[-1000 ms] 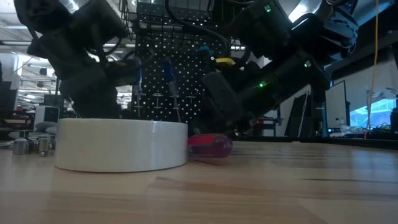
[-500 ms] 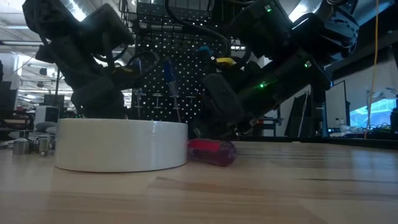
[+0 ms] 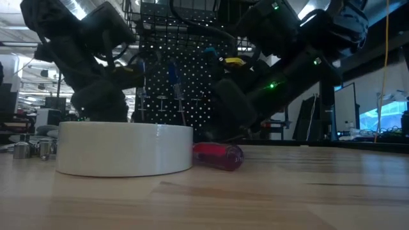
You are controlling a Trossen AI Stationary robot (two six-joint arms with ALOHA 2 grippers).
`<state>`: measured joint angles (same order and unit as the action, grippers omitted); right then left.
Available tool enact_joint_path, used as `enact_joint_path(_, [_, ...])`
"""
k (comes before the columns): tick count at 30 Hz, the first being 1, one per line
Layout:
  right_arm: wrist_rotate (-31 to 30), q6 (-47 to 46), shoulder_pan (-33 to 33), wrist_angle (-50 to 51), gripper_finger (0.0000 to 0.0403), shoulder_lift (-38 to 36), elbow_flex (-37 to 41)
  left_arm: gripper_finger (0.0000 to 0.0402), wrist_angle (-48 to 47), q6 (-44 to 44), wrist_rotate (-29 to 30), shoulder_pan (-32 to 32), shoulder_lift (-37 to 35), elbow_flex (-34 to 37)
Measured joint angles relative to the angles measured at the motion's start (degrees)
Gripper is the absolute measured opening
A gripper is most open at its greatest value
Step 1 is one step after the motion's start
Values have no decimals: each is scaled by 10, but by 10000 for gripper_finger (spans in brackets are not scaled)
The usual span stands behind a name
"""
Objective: Hang tools onto peg board
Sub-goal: Put the socket into the top black bin on the pegboard
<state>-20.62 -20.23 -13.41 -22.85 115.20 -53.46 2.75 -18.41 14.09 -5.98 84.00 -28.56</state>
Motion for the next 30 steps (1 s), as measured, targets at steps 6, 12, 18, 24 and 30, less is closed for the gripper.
enact_joint_path(6, [-38,9,0,113,220,-57,1,64,3,-7,43,-3,-39,0])
enact_joint_path(12, [-28,8,0,143,220,-100,1,40,16,-6,61,-3,-55,-1])
enact_joint_path(18, [-12,7,-2,193,220,-132,0,41,55,17,92,-20,-56,-2])
enact_joint_path(24, [-51,6,-16,211,220,-186,11,39,56,42,99,-31,-56,-2])
enact_joint_path(30, [-43,-7,-16,189,220,-179,35,65,0,36,77,-31,-53,-2])
